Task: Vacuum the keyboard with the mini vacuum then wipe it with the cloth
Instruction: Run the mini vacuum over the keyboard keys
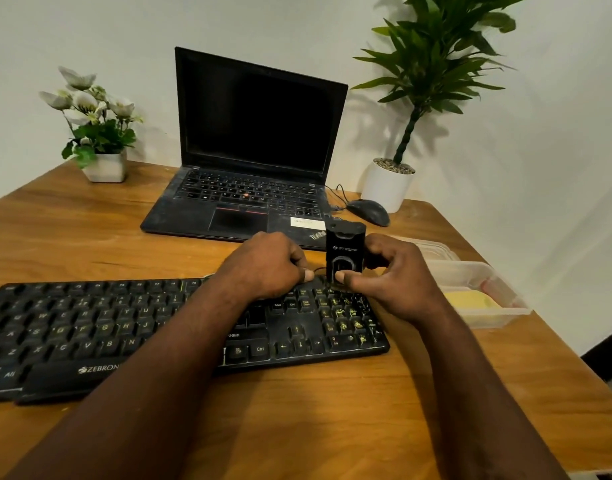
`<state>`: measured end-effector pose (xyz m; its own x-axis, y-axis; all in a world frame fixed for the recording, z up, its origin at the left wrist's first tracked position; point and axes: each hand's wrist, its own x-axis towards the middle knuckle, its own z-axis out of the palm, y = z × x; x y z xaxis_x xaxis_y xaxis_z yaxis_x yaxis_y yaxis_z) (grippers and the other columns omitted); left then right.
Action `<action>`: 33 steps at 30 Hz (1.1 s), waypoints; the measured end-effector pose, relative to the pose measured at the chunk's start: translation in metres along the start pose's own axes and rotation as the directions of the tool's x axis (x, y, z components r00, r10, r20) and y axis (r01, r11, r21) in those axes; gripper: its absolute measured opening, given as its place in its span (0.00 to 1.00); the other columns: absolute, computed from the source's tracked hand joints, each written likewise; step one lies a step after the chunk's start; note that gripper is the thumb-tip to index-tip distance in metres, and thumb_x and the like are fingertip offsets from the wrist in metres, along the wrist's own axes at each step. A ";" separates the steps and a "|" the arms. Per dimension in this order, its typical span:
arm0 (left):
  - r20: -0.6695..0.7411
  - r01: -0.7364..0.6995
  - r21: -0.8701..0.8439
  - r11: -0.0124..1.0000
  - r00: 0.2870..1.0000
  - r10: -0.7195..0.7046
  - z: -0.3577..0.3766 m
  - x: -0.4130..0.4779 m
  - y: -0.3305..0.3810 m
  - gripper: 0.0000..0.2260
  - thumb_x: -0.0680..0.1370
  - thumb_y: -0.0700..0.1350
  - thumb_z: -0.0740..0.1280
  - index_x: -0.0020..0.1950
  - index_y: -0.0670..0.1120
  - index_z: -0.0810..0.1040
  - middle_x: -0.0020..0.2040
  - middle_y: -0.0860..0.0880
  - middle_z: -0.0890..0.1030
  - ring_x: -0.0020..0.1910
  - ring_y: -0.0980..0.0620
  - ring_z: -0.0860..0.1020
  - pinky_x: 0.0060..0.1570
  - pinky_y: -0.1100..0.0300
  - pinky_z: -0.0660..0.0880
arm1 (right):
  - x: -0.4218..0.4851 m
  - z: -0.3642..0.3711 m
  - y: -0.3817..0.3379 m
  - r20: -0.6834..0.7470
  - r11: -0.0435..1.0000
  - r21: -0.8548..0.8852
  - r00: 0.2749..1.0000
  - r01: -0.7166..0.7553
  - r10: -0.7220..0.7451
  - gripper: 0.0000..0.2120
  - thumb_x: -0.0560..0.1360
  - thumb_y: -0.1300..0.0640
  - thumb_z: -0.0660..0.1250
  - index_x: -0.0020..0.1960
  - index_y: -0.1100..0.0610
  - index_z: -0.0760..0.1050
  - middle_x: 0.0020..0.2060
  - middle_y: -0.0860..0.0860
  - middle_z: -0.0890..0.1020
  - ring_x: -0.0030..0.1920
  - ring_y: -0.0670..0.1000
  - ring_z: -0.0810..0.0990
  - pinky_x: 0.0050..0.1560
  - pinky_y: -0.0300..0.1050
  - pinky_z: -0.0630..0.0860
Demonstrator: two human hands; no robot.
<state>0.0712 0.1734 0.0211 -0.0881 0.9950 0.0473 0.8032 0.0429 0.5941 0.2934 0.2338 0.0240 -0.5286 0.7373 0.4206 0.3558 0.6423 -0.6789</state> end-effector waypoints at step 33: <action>0.013 -0.014 -0.002 1.000 1.000 0.014 -0.003 0.001 -0.001 0.04 0.78 0.51 0.75 0.43 0.56 0.85 0.46 0.58 0.85 0.47 0.60 0.81 0.55 0.53 0.80 | 0.002 0.000 0.000 -0.122 0.981 -0.157 0.988 -0.111 0.093 0.17 0.69 0.53 0.80 0.57 0.52 0.84 0.46 0.42 0.84 0.43 0.37 0.81 0.39 0.30 0.73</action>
<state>0.0690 0.1738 0.0227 -0.0693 0.9966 0.0451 0.8032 0.0289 0.5950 0.2922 0.2352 0.0253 -0.3954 0.8136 0.4262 0.5292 0.5811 -0.6183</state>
